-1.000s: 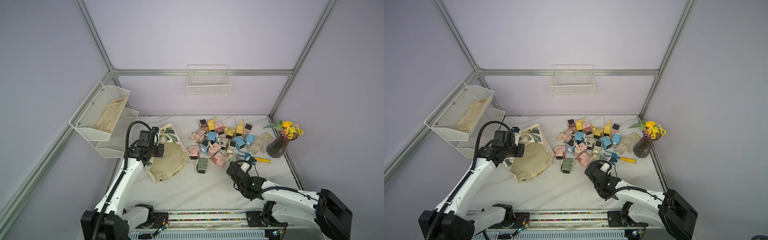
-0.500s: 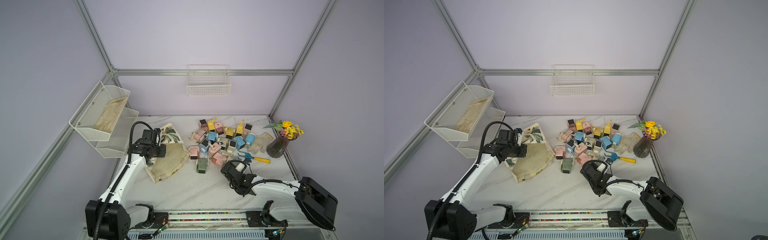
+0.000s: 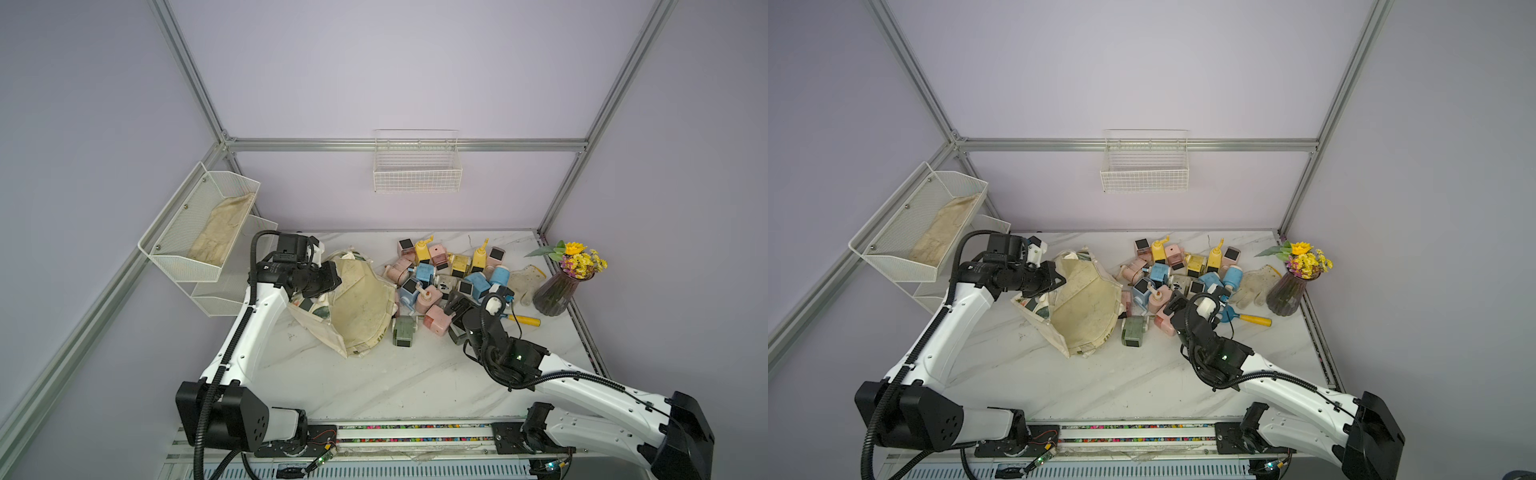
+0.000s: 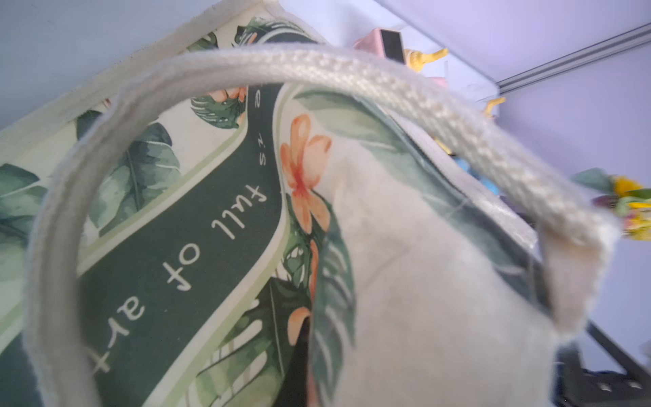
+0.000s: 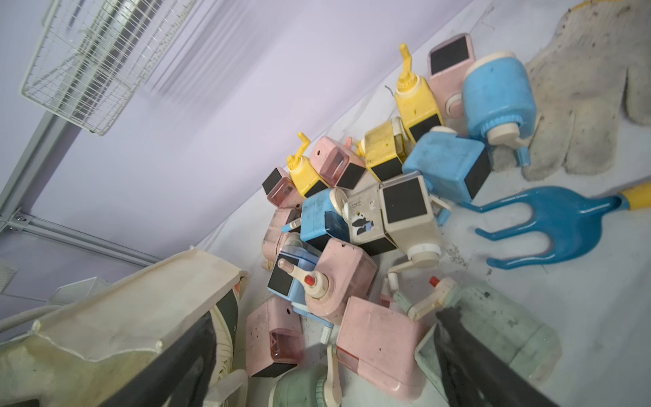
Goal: Take out the pencil sharpeners from the tote bags
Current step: Place the pencil sharpener at the center of the board, then place the canvas bag at the center of the board.
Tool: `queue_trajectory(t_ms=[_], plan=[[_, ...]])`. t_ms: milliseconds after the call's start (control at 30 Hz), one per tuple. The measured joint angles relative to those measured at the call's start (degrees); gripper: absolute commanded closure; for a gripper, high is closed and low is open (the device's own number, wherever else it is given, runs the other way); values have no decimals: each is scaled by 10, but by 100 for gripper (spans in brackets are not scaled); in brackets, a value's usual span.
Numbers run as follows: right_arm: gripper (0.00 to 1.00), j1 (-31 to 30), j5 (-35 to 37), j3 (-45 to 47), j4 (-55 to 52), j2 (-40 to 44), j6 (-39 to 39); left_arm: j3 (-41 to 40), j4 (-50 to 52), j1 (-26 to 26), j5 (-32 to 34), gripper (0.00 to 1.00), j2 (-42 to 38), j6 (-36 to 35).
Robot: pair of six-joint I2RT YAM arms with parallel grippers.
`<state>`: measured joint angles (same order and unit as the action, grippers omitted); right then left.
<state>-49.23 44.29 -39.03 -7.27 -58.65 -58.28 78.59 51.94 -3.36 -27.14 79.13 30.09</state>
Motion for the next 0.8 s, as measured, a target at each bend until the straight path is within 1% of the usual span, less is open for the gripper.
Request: queue_trajectory(t_ms=[100,167,267,367,467,567,633,733,800], plan=[[3,0,4,0,-1,3,19,12,-22,30,-92,100,21,72],[3,0,-1,0,-1,2,28,12,-61,46,-148,100,35,138],[3,0,-23,2,10,2,50,10,-129,57,-193,100,50,218],[3,0,-53,10,31,2,75,10,-174,71,-222,100,63,255],[3,0,-77,12,47,0,95,11,-204,99,-261,100,102,275],[4,0,-104,12,66,-8,120,11,-219,128,-288,100,174,278],[4,0,-133,12,85,-12,144,12,-218,139,-292,98,218,274],[5,0,-194,9,125,-19,183,12,-201,149,-304,92,262,260],[6,0,-242,-3,154,-33,204,20,-180,154,-313,84,276,242]])
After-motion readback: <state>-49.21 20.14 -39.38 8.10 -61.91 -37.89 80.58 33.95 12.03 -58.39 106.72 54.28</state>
